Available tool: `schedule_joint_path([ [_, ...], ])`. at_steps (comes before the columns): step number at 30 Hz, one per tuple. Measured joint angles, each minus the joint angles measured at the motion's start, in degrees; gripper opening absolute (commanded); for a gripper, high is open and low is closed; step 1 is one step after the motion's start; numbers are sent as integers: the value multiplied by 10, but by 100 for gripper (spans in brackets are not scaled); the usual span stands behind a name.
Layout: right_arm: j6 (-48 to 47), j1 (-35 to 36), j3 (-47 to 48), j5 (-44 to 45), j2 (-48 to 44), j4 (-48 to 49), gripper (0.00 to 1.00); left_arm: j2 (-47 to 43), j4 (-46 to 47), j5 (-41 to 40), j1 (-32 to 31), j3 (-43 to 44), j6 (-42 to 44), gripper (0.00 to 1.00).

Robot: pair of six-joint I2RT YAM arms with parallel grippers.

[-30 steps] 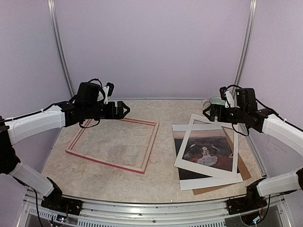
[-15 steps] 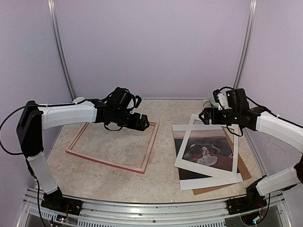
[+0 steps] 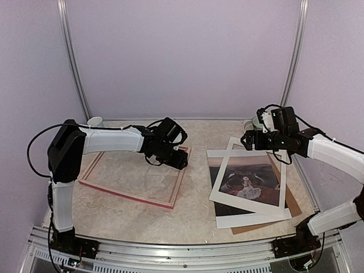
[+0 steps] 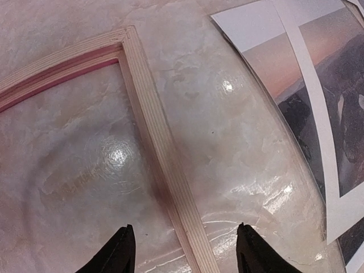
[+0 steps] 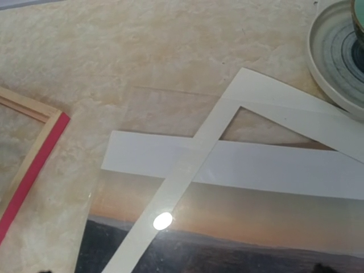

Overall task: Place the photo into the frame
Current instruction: Rotate the frame body at the center of the board.

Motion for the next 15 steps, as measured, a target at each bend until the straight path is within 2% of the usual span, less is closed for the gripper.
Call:
schedule_joint_path([
  [8,-4,1,-2,0,0,0,99,33,-3,7,0,13,3,55],
  [15,-7,1,-3,0,0,1,99,52,-5,21,-2,13,2,47],
])
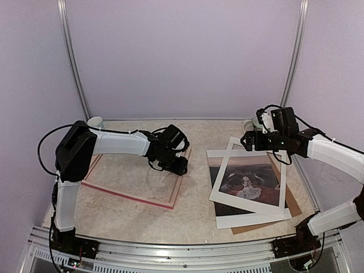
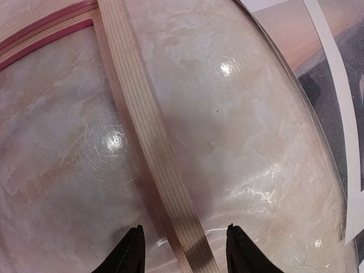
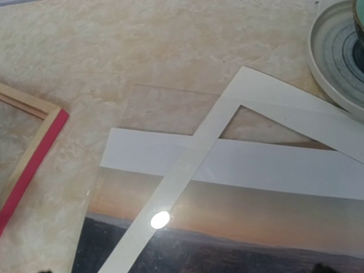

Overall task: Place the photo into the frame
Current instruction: Rotate the frame body at the center of the board.

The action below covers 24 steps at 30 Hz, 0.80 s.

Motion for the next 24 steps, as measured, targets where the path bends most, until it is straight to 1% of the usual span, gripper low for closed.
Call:
schedule_joint_path([
  [2,-1,0,0,0,2,1,99,2,-2,2,-2,2,0,42],
  [5,-2,0,0,0,7,3,99,8,-4,7,-6,12,1,38],
  [10,-4,0,2,-1,19,3,99,13,-7,8,-13,17,5,35],
  [14,-4,0,17,-1,35,4,99,16,-16,-2,-18,17,5,25],
  [19,-4,0,44,-12,49,9,99,19,-22,-6,-21,17,4,24],
  [24,-4,2,64,-18,67,13,99,16,-22,-6,-24,12,3,21],
])
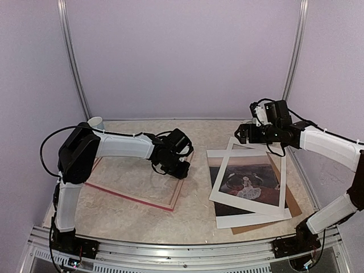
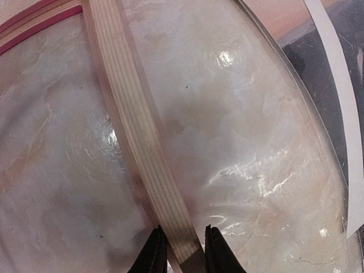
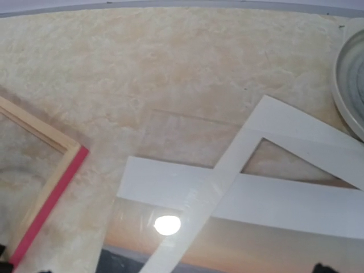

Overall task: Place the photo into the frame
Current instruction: Rotate the frame body at the center of the board.

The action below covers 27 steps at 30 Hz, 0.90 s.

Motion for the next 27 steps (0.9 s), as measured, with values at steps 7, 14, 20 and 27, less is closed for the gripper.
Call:
schedule_joint_path([
  [7,-3,14,29,-3,30,2,99,-38,-18,15,-24,-50,17,20],
  [14,-6,28,58,-9,70,4,99,-79,-65,33,-58,-93,44,20],
  [20,-11,47,86,-11,111,4,99,-107,-91,48,-72,-125,56,20],
  [27,-12,80,113,-13,160,5,99,-141,-120,63,-79,-156,73,56],
])
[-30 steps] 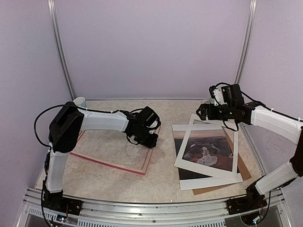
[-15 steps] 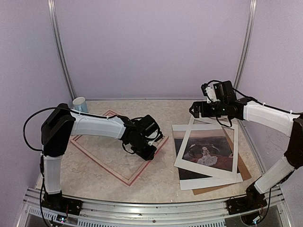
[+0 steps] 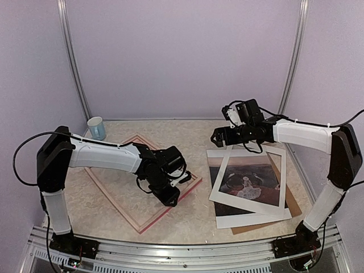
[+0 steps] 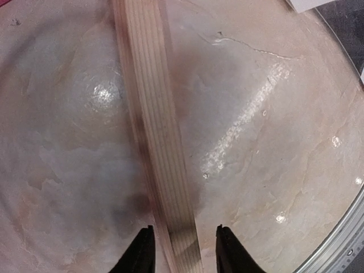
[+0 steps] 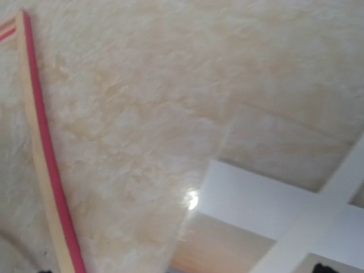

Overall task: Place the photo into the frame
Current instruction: Rotate the frame body at the center of the board.

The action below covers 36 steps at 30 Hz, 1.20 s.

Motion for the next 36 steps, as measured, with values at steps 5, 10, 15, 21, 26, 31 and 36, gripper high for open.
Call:
schedule_joint_path([
  [5,-2,24,19,-5,40,0,99,-24,-11,-15,-2,-11,5,97],
  [10,-3,44,42,-12,74,0,99,-75,-7,-48,23,-25,-34,99],
  [15,-7,73,64,-24,102,1,99,-184,37,-60,133,-95,-111,99],
  [21,-15,96,85,-41,133,2,99,-300,92,-74,262,-189,-219,99],
  [26,-23,102,96,-56,156,4,99,-354,115,-74,326,-245,-291,99],
  [31,-36,110,105,-78,184,20,99,-377,116,-85,356,-269,-340,99],
  [36,-45,116,129,-96,220,25,99,-380,117,-89,378,-285,-374,99],
])
